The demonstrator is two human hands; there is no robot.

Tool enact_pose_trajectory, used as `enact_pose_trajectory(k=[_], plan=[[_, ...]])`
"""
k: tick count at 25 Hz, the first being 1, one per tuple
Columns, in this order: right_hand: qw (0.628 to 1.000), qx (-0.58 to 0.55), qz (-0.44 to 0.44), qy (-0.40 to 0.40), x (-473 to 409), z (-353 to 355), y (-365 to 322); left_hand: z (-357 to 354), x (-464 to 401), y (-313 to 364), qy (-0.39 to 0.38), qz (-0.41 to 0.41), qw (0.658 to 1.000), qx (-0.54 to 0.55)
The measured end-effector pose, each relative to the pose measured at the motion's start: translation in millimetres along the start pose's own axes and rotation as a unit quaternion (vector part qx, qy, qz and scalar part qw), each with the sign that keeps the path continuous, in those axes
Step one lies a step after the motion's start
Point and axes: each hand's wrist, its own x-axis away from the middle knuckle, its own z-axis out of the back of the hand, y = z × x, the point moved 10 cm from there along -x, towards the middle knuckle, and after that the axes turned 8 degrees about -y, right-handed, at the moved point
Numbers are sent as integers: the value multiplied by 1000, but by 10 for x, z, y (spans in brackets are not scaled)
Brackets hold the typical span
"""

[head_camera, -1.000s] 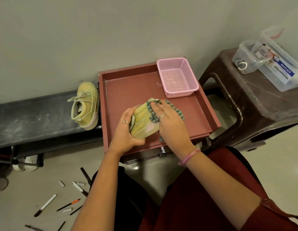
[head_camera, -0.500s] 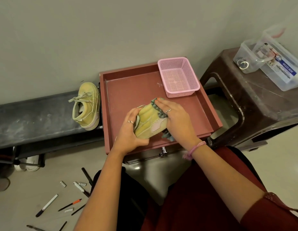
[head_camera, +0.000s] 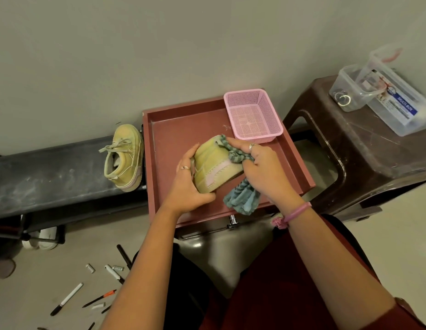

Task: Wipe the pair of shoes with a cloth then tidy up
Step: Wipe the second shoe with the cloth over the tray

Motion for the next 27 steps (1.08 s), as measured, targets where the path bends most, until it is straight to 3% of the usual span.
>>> enact_pose_trajectory(k=[4,7,9,11,12,14,16,19,21,25,27], plan=[[995,99,23,-7,-98,-204,-215,168,26,377,49,-51,993,-93],[982,186,10,-17,-192,-234,-344,243,12,491,62,-32,992,-108],[946,310,46,-81,-104,-539,-528,305,30,469,72,-21,993,-90],[894,415,141,-88,93,-872,-660,335,78,434,78,-23,995,-63],[893,412,161,-80,143,-893,-632,326,108,424,79,-24,995,-47],[926,336,166,-58,86,-691,-532,310,151,405,91,-27,995,-18],[968,212,80,-110,-36,-469,-281,302,188,368,103,-28,994,3],[984,67,-32,-165,-18,-394,-8,306,260,316,93,-27,995,14],[984,92,-1,-150,114,-541,-110,360,309,274,81,-18,996,27],[950,242,173,-92,410,-760,-533,427,419,233,73,-6,995,68],[946,239,195,-96,378,-782,-455,431,478,240,78,-3,994,81]])
